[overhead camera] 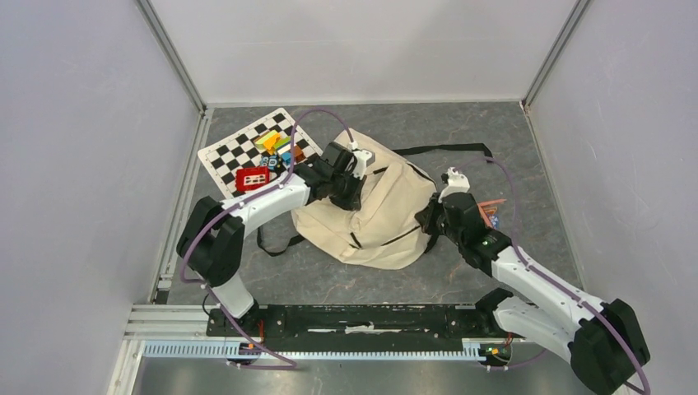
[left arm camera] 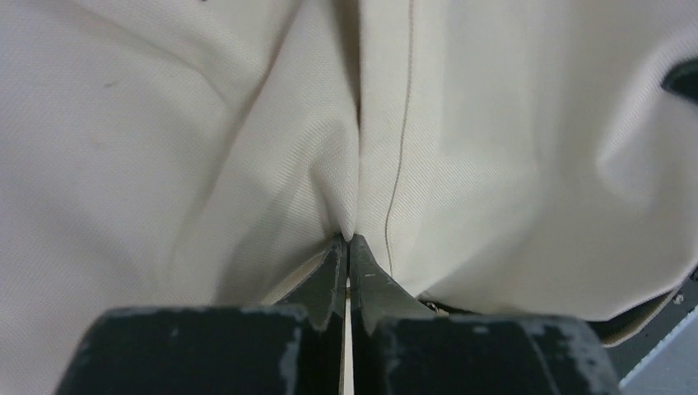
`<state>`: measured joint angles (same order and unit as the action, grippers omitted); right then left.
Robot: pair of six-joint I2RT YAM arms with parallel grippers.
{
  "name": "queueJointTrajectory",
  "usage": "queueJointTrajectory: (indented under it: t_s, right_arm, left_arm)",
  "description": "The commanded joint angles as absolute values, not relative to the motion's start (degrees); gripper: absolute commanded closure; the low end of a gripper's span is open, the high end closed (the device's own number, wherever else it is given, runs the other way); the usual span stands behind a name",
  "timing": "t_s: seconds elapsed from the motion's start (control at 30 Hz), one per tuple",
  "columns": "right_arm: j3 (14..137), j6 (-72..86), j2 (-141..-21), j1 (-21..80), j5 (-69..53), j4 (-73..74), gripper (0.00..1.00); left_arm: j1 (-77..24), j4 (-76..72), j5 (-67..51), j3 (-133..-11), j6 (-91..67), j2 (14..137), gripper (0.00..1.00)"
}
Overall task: Pack the student bag
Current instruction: Adjust the student bag at the center of the board.
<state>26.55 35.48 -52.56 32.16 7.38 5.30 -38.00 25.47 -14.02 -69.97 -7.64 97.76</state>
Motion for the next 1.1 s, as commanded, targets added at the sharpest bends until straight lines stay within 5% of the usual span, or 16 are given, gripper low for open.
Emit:
queueJointTrajectory:
  t_s: [0.0,0.4,0.7,0.8,0.9,0.97,1.07]
  right_arm:
    - [34.28,26.56,-57.66,31.9,12.52,2.99,1.0]
    - [44.73,15.5,-75.77,31.95,9.02,-5.39,1.0]
    - [56.53,10.69,-89.06,32.52,-1.72,-8.76,1.0]
    - [60.53,8.13,-89.44,32.52,-0.37,-4.49,0.9]
    - [62.3,6.78,-86.68,32.52,4.3,-0.14,0.57]
    - [61.7,6.5,-83.75,32.52,6.5,3.73,0.34]
    - [58.73,7.06,-78.37,32.52,7.82,6.4,0.14]
  left_arm:
    - [-42.57,24.73,-16.76,-66.61,-12.48,92.68,0.98]
    - [-58.68,-1.9,-8.7,-44.3,-39.13,79.72,0.98]
    - [-63.83,-7.26,-4.39,-44.23,-45.1,80.92,0.96]
    - [-63.69,-0.43,-1.21,-46.99,-41.66,77.19,0.59]
    - [-62.31,11.86,2.91,-51.17,-35.79,72.5,0.19]
    - [-59.36,18.46,3.3,-53.44,-32.08,69.84,0.02]
    - [-50.8,26.09,0.38,-55.69,-25.89,66.16,0.0]
